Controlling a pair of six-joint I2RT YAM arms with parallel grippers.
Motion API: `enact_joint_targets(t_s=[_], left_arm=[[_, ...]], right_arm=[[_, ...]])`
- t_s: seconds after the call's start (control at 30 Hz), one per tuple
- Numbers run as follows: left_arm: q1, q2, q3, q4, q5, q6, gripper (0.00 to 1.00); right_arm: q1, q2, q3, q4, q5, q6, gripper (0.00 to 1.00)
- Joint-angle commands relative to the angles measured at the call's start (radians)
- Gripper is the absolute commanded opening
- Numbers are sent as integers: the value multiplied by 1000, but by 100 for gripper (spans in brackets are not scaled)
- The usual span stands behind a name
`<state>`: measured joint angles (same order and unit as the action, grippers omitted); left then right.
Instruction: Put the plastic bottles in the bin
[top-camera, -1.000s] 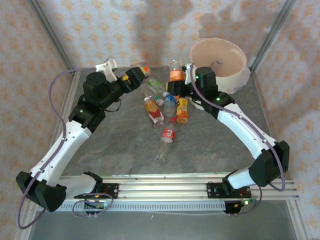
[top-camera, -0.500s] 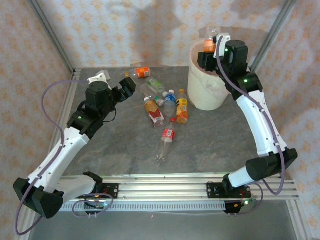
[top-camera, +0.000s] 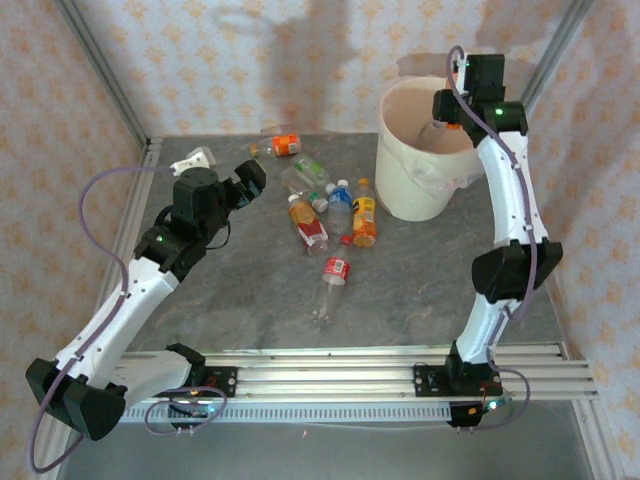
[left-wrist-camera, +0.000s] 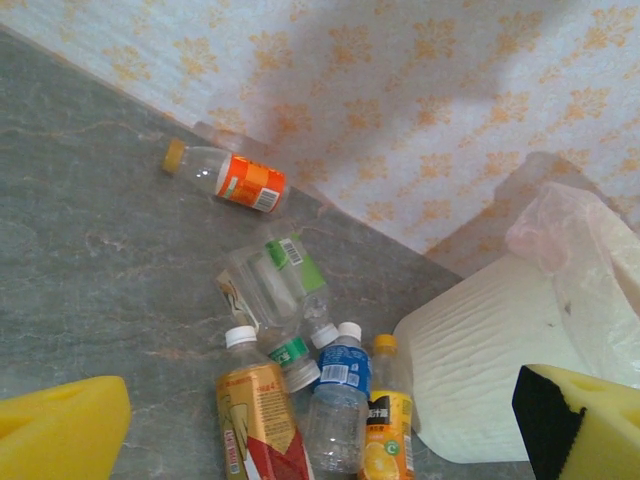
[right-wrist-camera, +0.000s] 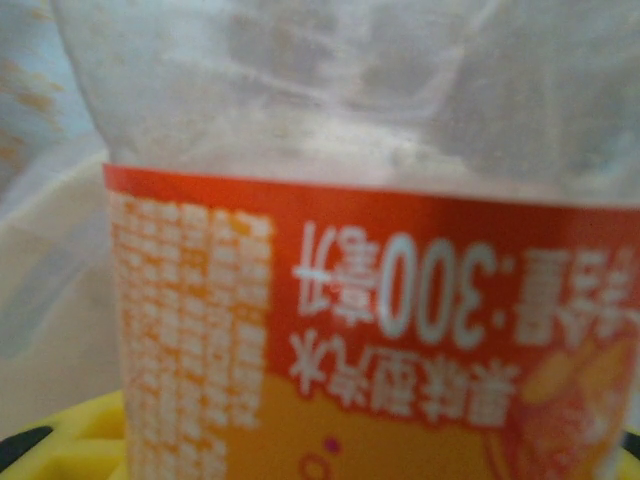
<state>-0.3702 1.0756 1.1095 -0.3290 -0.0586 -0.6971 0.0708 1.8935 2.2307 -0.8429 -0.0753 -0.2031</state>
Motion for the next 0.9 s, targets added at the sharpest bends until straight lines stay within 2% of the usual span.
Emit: enact_joint_targets(t_s=[0.0,0.13,0.23,0.33,0.47,0.87], left_arm=[[14,-18,-5,-32,-41,18,100],[15,-16,-10,-30,-40,12,100],[17,-15,-13,-30,-40,11,100],[17,-13,-16,-31,-43,10,100],[19,-2,-15,-31,-40,8,100],[25,89,13,-25,2,-33,100]], right_arm=[[-2,55,77,-103,101,-33,46],[-3,120,129,-112,239,2,49],[-3,161,174,-125,293,17,52],[-3,194,212,-133,340,18,59],[-3,209,245,-145,341,30,72],[-3,138,211,-136,296,52,77]])
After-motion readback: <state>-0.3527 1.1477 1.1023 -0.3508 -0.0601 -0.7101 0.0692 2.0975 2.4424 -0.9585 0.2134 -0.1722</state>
